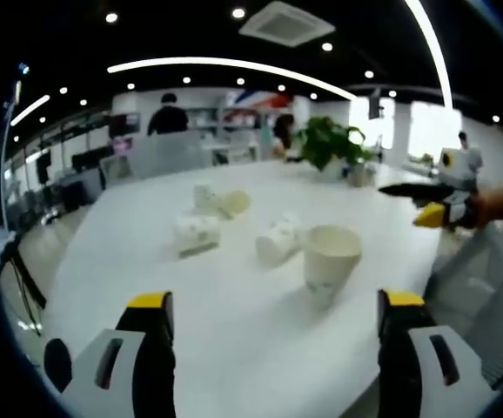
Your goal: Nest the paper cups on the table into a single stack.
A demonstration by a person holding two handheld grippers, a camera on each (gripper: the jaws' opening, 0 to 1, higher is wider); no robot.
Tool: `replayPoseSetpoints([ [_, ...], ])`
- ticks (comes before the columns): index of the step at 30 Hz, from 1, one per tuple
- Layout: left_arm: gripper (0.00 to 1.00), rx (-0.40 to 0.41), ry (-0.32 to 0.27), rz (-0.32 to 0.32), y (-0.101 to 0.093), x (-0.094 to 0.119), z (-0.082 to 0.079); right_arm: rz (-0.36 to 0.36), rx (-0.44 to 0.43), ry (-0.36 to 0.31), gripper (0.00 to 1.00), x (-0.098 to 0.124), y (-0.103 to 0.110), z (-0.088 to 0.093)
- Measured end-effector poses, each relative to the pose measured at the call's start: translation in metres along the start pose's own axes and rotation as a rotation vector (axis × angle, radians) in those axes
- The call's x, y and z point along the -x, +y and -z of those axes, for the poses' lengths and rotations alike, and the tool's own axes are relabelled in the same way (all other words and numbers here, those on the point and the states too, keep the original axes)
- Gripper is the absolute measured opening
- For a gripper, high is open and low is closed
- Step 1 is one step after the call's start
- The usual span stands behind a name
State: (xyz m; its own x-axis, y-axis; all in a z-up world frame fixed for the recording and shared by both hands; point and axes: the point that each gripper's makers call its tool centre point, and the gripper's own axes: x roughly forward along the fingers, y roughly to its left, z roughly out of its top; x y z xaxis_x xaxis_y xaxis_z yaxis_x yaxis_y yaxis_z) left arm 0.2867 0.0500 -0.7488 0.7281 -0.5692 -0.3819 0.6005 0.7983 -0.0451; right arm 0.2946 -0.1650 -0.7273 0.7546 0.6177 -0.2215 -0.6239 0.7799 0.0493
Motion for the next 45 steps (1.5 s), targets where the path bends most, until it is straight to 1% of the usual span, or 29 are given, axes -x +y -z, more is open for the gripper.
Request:
replayPoseSetpoints([
  [3,0.96,0.032,-0.015,-0.014,0.005,0.002,-0.003,0.014,-0.018,-0.002,1.00,0.001,-0.005,0.001],
  [4,0.98,0.055,-0.024,-0.018,0.007,0.002,-0.005,0.015,-0.020,0.000,1.00,0.001,-0.005,0.001],
  [5,0.98,0.100,-0.038,-0.009,0.007,0.002,-0.008,0.015,-0.020,0.003,1.00,0.000,-0.005,0.002],
  [6,0.98,0.133,-0.038,-0.003,0.010,0.003,-0.010,0.015,-0.016,0.005,1.00,0.000,-0.005,0.003],
  [8,0.98,0.110,-0.023,-0.030,0.018,0.004,-0.008,0.009,-0.011,0.005,1.00,0.000,-0.003,0.002],
  [10,0.98,0.087,0.006,-0.037,0.021,0.001,-0.003,0.004,0.000,0.010,0.99,0.000,-0.003,0.003],
  [12,0.98,0.106,0.029,-0.027,0.023,-0.002,0.001,0.002,0.009,0.011,0.99,-0.001,-0.002,0.004],
  [13,0.98,0.103,0.025,-0.023,0.024,-0.003,-0.001,0.001,0.007,0.013,0.99,-0.001,-0.002,0.003],
  [14,0.98,0.091,0.014,-0.017,0.024,-0.004,-0.005,-0.001,0.004,0.015,0.99,-0.001,-0.002,0.004],
  [15,0.98,0.060,0.013,-0.006,0.024,-0.006,-0.008,-0.001,0.003,0.018,0.99,-0.002,-0.002,0.005],
  [16,0.98,0.048,0.023,0.001,0.024,-0.007,-0.009,0.002,0.012,0.029,1.00,-0.002,-0.003,0.007],
  [18,0.98,0.034,0.034,0.010,0.026,-0.011,-0.012,0.008,0.041,0.056,1.00,-0.002,-0.005,0.012],
  [20,0.98,0.027,0.032,0.028,0.030,-0.015,-0.021,0.006,0.033,0.060,0.99,-0.002,-0.005,0.013],
  [22,0.98,0.019,0.042,0.051,0.034,-0.020,-0.028,0.008,0.043,0.065,0.99,-0.002,-0.005,0.013],
  [24,0.98,0.010,0.073,0.118,0.030,-0.026,-0.031,0.007,0.045,0.073,0.98,-0.002,-0.005,0.015],
  [25,0.98,0.004,0.089,0.128,0.031,-0.028,-0.032,0.005,0.048,0.076,0.98,-0.002,-0.005,0.015],
  [27,0.98,-0.046,0.097,0.126,0.036,-0.034,-0.041,0.003,0.056,0.084,0.99,-0.003,-0.004,0.017],
  [30,0.98,-0.043,0.099,0.156,0.037,-0.038,-0.055,-0.003,0.061,0.095,1.00,-0.003,-0.003,0.019],
  [32,0.98,-0.064,0.101,0.172,0.037,-0.041,-0.064,-0.004,0.053,0.090,1.00,-0.004,-0.003,0.019],
  [35,0.98,-0.085,0.126,0.203,0.036,-0.045,-0.070,0.002,0.039,0.089,1.00,-0.002,-0.006,0.019],
  [36,0.98,-0.101,0.148,0.224,0.033,-0.046,-0.071,0.008,0.039,0.088,0.99,-0.002,-0.007,0.019],
  [37,0.98,-0.128,0.158,0.228,0.033,-0.047,-0.072,0.010,0.039,0.088,0.99,-0.002,-0.007,0.019],
  [38,0.98,-0.160,0.185,0.238,0.033,-0.049,-0.072,0.015,0.037,0.088,0.99,-0.002,-0.008,0.019],
  [39,0.98,-0.161,0.208,0.258,0.031,-0.050,-0.072,0.017,0.036,0.090,0.98,-0.001,-0.008,0.020],
  [43,0.98,-0.174,0.259,0.316,0.024,-0.059,-0.082,0.024,0.037,0.083,0.97,0.000,-0.010,0.018],
  [45,0.98,-0.201,0.289,0.342,0.020,-0.062,-0.083,0.025,0.039,0.085,0.97,0.000,-0.010,0.019],
])
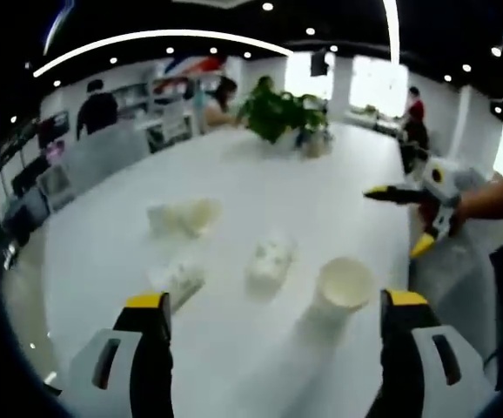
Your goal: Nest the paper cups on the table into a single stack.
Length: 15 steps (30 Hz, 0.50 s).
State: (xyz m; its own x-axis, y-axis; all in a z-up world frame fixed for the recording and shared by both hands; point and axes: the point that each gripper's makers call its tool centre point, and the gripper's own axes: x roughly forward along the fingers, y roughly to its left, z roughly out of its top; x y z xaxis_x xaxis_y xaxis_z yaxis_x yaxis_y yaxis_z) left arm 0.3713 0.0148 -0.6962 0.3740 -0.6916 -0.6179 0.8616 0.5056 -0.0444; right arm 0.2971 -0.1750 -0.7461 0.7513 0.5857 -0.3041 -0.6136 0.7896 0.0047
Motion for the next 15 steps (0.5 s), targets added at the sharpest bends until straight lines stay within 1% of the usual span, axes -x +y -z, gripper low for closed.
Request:
replayPoseSetpoints([
  [1,0.98,-0.030,0.027,0.015,-0.001,-0.002,-0.001,0.001,0.005,0.002,0.97,0.000,0.000,0.000],
  [5,0.98,-0.028,0.046,0.041,0.000,-0.008,-0.018,-0.001,0.008,0.002,0.97,0.000,0.001,0.001],
  [7,0.98,-0.020,0.047,0.032,0.003,-0.012,-0.024,0.003,0.010,0.002,0.97,0.001,0.000,0.001],
  [8,0.98,-0.023,0.060,0.013,0.006,-0.015,-0.027,0.006,0.009,0.001,0.97,0.001,-0.001,0.001],
  [11,0.98,-0.046,0.094,0.010,0.010,-0.024,-0.031,0.018,0.003,-0.008,0.97,0.002,-0.004,-0.001],
  [15,0.98,-0.045,0.118,0.031,0.010,-0.034,-0.038,0.025,-0.004,-0.011,0.97,0.004,-0.005,-0.001],
])
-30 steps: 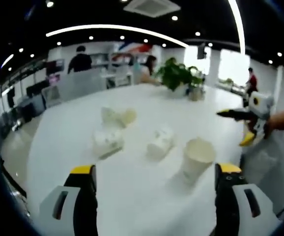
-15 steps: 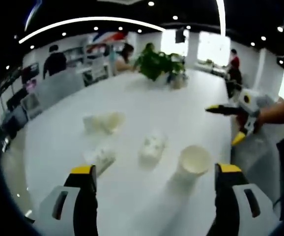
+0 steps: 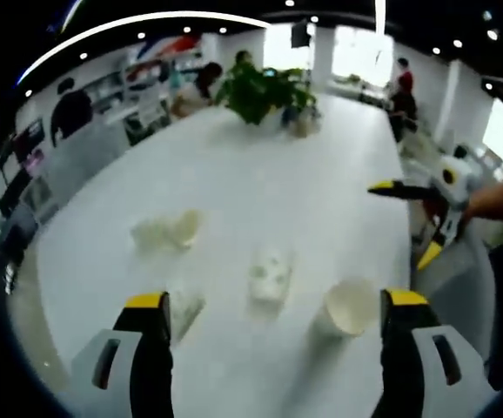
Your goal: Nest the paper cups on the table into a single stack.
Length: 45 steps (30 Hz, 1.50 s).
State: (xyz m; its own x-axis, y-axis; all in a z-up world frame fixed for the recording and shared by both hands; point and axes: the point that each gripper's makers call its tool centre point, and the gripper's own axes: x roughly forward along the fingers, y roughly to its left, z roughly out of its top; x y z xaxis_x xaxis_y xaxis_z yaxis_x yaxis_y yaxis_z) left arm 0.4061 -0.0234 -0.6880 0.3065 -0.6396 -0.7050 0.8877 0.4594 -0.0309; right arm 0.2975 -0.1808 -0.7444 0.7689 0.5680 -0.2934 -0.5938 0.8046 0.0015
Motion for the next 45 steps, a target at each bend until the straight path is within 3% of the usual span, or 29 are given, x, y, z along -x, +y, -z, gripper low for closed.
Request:
replayPoseSetpoints([
  [9,0.98,-0.062,0.077,0.040,-0.006,-0.022,-0.025,0.009,-0.009,-0.002,0.96,0.001,-0.002,0.000],
  [17,0.98,-0.079,0.155,0.062,-0.006,-0.037,-0.034,0.008,-0.017,-0.008,0.96,0.000,-0.002,0.000],
  [31,0.98,-0.091,0.203,0.103,-0.006,-0.060,-0.054,0.019,-0.031,-0.017,0.96,0.001,-0.005,-0.002],
  [36,0.98,-0.093,0.218,0.107,-0.007,-0.070,-0.053,0.015,-0.044,-0.024,0.95,0.001,-0.005,-0.003],
  [45,0.93,-0.096,0.287,0.117,-0.010,-0.099,-0.028,0.017,-0.048,-0.032,0.95,0.002,-0.005,-0.005],
])
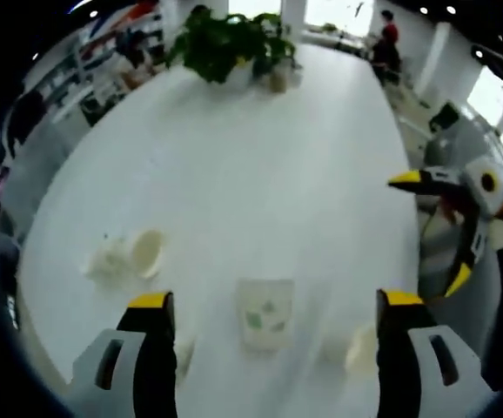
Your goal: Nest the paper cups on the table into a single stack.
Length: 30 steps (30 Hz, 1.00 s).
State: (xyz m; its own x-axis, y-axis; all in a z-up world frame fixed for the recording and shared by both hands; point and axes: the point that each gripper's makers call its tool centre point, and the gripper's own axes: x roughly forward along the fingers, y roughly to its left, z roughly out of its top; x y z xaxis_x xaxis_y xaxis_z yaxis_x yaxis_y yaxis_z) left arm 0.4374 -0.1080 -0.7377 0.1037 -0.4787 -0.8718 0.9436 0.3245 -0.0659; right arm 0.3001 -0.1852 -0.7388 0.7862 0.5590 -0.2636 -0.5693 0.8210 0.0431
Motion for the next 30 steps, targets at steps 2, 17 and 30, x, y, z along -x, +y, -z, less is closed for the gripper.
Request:
replayPoseSetpoints([
  [2,0.93,0.000,0.019,0.006,-0.002,-0.007,0.005,0.001,-0.003,-0.001,0.95,0.000,0.000,0.000],
  [17,0.82,-0.030,0.099,0.003,0.003,-0.051,0.019,-0.005,-0.011,-0.003,0.95,0.000,0.000,0.000],
  [30,0.76,-0.014,0.165,0.020,0.009,-0.084,0.037,-0.063,0.032,-0.036,1.00,-0.003,0.015,-0.007],
])
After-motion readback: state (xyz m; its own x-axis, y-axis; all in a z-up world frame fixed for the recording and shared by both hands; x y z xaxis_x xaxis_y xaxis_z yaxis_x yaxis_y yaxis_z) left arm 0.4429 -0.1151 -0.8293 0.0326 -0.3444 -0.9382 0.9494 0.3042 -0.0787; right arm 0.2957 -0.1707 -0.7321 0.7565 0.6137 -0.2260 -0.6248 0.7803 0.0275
